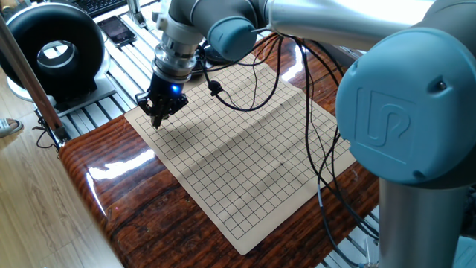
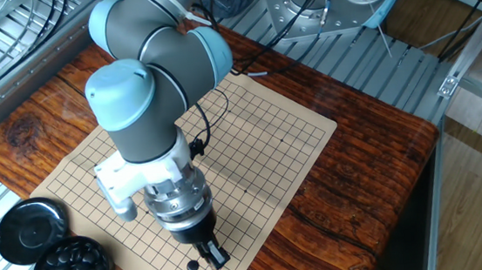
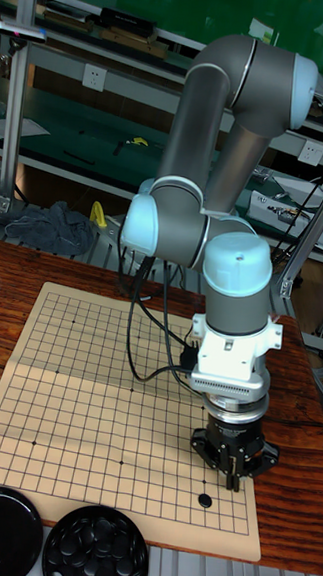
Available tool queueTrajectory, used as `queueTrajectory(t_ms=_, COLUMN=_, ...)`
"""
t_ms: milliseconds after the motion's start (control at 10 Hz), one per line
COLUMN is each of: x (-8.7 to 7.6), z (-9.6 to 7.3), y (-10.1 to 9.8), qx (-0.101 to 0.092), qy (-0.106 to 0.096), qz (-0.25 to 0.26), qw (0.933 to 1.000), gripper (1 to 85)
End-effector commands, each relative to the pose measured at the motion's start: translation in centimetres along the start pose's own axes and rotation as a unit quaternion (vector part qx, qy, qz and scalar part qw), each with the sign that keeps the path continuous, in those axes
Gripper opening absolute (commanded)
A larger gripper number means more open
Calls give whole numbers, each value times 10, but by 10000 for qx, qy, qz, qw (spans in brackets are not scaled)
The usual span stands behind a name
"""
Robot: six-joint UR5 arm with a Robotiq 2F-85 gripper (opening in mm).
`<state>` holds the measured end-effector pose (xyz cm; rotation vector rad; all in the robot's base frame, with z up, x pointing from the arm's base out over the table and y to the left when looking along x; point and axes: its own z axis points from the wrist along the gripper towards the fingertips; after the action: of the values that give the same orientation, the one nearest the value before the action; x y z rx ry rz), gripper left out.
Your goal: Play the first move as black on the 3-4 point in the upper right corner of the Go board
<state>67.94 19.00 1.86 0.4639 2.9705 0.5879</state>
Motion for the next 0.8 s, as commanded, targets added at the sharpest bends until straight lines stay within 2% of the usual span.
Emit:
queueTrajectory(t_ms=0, x=0, z=-1, y=-1, qx=-122, qy=-3, qz=2, qw=9999, gripper=13)
queueTrajectory(t_ms=400, x=-10, z=-4, y=-6, qx=-88, qy=-157, qz=-9, qw=9998, gripper=13)
queueTrajectory(t_ms=700, x=-9, z=-3, y=-6, qx=-139, qy=-118, qz=-92, qw=9998, gripper=13)
